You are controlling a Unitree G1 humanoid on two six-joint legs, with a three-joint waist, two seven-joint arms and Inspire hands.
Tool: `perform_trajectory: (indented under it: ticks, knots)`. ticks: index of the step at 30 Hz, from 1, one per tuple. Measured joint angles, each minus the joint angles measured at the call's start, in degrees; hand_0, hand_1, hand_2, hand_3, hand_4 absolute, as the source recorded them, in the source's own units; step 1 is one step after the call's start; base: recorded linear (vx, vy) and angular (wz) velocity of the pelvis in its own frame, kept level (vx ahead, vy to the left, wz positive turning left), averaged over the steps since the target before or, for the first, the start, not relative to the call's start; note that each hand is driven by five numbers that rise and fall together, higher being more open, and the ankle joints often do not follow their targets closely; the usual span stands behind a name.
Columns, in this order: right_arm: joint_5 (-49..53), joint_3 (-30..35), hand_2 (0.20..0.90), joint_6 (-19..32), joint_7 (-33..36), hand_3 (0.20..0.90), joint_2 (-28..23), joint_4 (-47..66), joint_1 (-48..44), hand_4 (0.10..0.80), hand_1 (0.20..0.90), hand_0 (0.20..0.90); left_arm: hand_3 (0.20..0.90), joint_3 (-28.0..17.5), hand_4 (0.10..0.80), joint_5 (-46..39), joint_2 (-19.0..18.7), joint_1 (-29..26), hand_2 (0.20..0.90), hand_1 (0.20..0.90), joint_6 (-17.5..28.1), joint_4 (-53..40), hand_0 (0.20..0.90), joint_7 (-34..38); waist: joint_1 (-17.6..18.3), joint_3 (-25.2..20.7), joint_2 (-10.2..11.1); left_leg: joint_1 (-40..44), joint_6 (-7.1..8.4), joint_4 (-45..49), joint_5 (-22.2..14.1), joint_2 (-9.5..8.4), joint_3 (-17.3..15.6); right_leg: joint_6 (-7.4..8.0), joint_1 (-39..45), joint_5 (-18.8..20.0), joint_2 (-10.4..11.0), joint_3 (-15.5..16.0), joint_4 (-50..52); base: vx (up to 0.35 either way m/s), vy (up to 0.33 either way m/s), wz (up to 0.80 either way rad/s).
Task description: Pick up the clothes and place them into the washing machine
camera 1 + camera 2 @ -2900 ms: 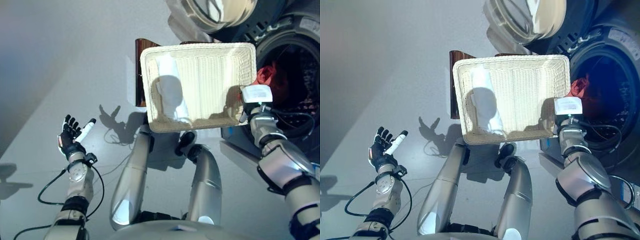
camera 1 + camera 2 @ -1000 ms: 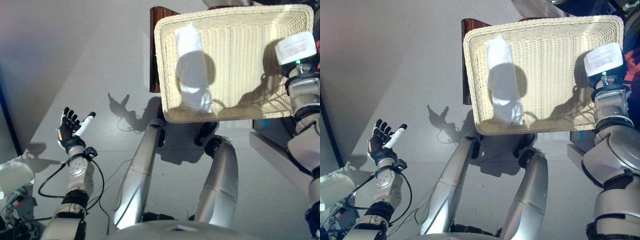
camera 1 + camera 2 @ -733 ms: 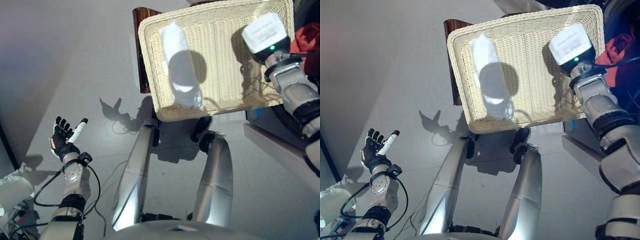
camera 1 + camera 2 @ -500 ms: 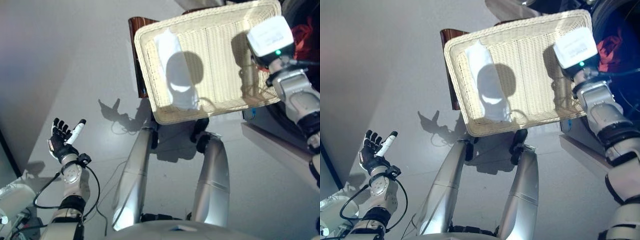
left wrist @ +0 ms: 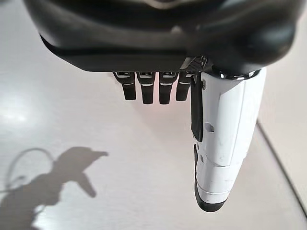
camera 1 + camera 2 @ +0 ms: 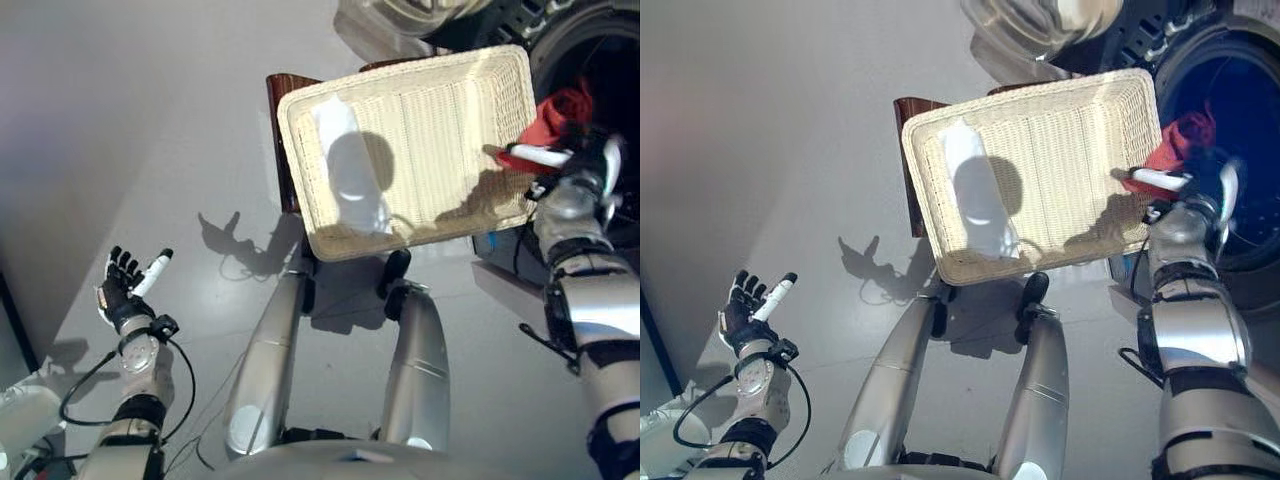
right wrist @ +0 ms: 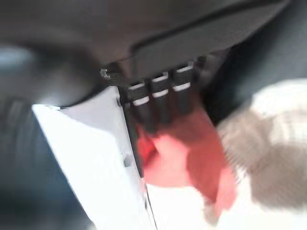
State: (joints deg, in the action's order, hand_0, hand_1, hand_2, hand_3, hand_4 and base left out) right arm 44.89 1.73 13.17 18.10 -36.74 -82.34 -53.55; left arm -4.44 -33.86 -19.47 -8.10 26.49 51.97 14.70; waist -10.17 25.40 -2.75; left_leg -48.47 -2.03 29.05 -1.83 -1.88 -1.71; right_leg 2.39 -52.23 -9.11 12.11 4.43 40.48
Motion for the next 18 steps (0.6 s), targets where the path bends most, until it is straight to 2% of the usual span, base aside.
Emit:
perform_trajectory:
  ticks: [2, 6, 12, 18]
  knots:
    - [8.4, 0.8, 0.9, 3.1, -2.2, 0.9, 2.2, 0.6, 1.0, 0.8, 0.9, 0.9, 0.9, 0.0, 0.8, 0.5, -0.1, 0.4, 0.9, 0.9, 0.1, -0.1, 0.9, -0.4, 0.1, -0.1, -0.2, 0.9, -0.01, -0.6, 0.0, -0.02, -0.4, -0.2, 0.5, -0.1, -0.1, -0.6, -0.3, 0.023, 0.076, -0.13]
    - [16.9, 2.6, 0.9, 8.1, -2.6, 0.9, 6.1, 2.0, 0.9, 0.8, 0.9, 0.9, 0.9, 0.2, 0.8, 1.1, 0.0, 0.4, 0.9, 0.9, 0.1, -1.0, 0.9, -1.0, -0.1, -0.8, -1.6, 1.7, 0.16, -1.6, 0.5, -0.05, -0.8, -0.36, 0.7, 0.1, -0.1, -0.9, -0.6, 0.019, 0.066, -0.03]
    - [22.7, 3.5, 0.9, 12.7, -2.8, 0.9, 7.7, 3.8, 1.7, 0.8, 0.9, 0.9, 0.9, 0.6, 0.8, 1.6, 0.9, 0.9, 0.9, 0.9, 0.1, -1.1, 0.9, -1.0, -0.2, -1.4, -4.5, 4.1, 0.02, -3.3, 1.1, -0.4, -1.4, -0.34, 2.1, 0.2, 0.1, -1.8, -0.8, 0.035, 0.059, -0.04]
    - [24.5, 4.9, 0.9, 14.5, -3.3, 0.9, 8.0, 4.4, 2.4, 0.8, 0.9, 0.9, 0.9, 2.2, 0.8, 1.9, 2.5, 2.1, 0.9, 0.9, 0.1, -3.0, 0.9, -1.1, -0.3, -3.2, -7.6, 6.1, 0.44, -5.4, 2.0, -0.71, -1.0, -0.42, 3.1, 0.0, 0.2, -1.8, -0.9, 0.002, 0.03, 0.0]
